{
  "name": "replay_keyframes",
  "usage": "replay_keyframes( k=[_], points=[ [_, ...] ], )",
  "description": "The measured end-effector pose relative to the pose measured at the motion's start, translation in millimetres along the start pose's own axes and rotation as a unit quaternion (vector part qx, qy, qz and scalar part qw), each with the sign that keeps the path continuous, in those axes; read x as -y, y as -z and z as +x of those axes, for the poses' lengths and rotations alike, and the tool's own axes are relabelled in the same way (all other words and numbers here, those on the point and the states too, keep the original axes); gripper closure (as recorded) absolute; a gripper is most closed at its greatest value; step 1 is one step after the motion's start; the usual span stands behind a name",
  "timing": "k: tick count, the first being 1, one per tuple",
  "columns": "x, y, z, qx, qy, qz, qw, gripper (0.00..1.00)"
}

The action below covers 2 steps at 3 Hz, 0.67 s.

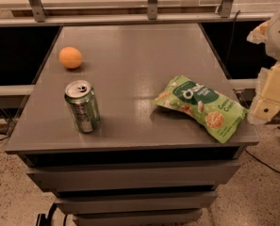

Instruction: Move green rice chip bag near green can

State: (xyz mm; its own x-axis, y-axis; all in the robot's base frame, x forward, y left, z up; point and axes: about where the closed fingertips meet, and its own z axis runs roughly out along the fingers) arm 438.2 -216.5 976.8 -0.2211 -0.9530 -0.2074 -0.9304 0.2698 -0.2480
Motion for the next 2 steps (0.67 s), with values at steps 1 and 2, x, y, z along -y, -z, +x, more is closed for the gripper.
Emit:
replay_keyframes(
  k=[1, 2],
  points=[
    [0.0, 0.0, 0.0, 0.0, 0.0, 0.0, 1.0, 0.0],
    [-1.4, -4.4, 0.7, 0.0, -0.006, -0.014, 0.9999, 0.0]
  ],
)
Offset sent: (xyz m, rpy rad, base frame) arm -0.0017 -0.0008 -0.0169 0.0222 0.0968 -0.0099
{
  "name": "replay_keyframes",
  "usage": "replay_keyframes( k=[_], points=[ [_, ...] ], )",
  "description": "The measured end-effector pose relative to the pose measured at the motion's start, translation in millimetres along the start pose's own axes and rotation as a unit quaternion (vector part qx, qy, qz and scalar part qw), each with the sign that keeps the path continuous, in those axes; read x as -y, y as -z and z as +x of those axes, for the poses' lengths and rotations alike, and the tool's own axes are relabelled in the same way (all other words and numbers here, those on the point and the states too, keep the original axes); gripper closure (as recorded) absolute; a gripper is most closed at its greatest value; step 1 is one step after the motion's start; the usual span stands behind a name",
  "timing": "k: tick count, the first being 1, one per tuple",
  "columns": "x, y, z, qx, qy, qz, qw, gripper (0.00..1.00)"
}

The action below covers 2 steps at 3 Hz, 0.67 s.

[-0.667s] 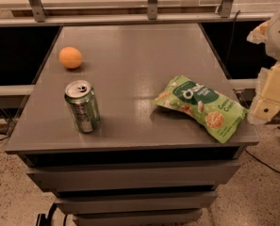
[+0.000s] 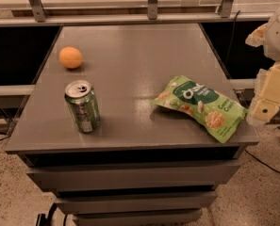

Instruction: Move green rice chip bag near green can

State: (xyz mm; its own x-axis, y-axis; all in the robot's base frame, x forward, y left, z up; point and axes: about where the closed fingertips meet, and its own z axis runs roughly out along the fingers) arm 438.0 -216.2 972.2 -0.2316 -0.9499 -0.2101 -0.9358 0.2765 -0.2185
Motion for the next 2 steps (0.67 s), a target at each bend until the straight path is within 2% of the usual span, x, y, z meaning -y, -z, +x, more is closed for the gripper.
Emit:
replay_keyframes(
  k=[2],
  points=[
    [-5.8, -60.1, -28.1, 0.007, -0.024, -0.061, 0.9979, 0.0]
  ],
)
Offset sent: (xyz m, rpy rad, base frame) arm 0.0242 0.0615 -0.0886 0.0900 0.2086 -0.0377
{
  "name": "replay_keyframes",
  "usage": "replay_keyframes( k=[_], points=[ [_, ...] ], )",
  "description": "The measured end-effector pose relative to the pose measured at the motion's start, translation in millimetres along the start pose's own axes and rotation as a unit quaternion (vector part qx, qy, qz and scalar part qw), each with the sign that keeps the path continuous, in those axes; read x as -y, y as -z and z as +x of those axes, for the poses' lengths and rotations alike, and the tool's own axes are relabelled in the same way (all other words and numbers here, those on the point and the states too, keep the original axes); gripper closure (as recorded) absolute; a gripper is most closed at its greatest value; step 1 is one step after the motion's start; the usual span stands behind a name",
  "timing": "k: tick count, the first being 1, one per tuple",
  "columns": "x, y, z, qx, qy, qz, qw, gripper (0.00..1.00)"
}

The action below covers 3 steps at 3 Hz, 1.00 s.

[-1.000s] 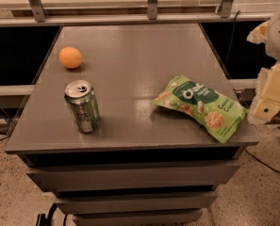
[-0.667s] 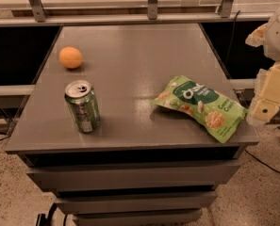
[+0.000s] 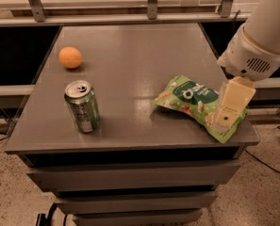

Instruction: Move green rice chip bag near green can

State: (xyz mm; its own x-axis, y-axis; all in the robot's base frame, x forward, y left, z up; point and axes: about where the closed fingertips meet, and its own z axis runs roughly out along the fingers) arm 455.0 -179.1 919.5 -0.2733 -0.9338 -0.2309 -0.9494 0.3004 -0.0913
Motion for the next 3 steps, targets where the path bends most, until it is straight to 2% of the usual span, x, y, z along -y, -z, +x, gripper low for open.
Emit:
replay_keyframes(
  k=[1, 3],
  points=[
    [-1.7, -35.1, -9.0, 0.011, -0.016, -0.016, 0.9997, 0.0],
    [-0.3, -93.2, -10.7, 0.039, -0.042, -0.033, 0.9978, 0.0]
  ],
)
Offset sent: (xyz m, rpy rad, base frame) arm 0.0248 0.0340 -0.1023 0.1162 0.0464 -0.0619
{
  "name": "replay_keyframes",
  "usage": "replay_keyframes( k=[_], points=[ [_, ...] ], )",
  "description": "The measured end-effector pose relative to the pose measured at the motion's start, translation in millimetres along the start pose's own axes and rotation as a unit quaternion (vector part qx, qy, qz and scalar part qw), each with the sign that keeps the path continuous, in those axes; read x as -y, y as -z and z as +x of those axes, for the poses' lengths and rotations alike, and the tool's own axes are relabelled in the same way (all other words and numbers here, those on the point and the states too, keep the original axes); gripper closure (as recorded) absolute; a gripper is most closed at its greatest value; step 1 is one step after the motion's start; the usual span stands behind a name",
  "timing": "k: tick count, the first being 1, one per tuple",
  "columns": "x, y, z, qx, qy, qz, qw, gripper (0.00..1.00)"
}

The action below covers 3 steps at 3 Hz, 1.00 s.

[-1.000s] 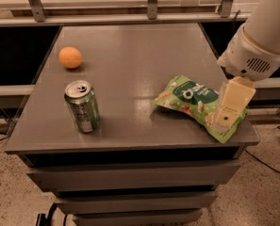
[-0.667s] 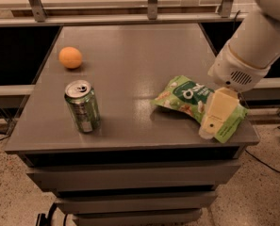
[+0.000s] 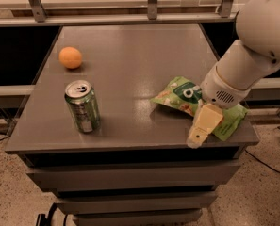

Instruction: Move green rice chip bag near green can

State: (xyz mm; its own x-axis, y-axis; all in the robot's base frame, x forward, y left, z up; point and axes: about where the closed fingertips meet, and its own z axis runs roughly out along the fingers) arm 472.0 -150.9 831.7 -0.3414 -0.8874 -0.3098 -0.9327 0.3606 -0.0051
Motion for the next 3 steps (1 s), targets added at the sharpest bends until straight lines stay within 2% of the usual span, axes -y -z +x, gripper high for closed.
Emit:
replay_keyframes(
  k=[1, 3],
  points=[
    [1.8, -15.3, 3.0, 0.013, -0.011, -0.009, 0.9998, 0.18],
    [1.9, -4.8, -0.5, 0.013, -0.011, -0.01, 0.9998, 0.64]
  ],
)
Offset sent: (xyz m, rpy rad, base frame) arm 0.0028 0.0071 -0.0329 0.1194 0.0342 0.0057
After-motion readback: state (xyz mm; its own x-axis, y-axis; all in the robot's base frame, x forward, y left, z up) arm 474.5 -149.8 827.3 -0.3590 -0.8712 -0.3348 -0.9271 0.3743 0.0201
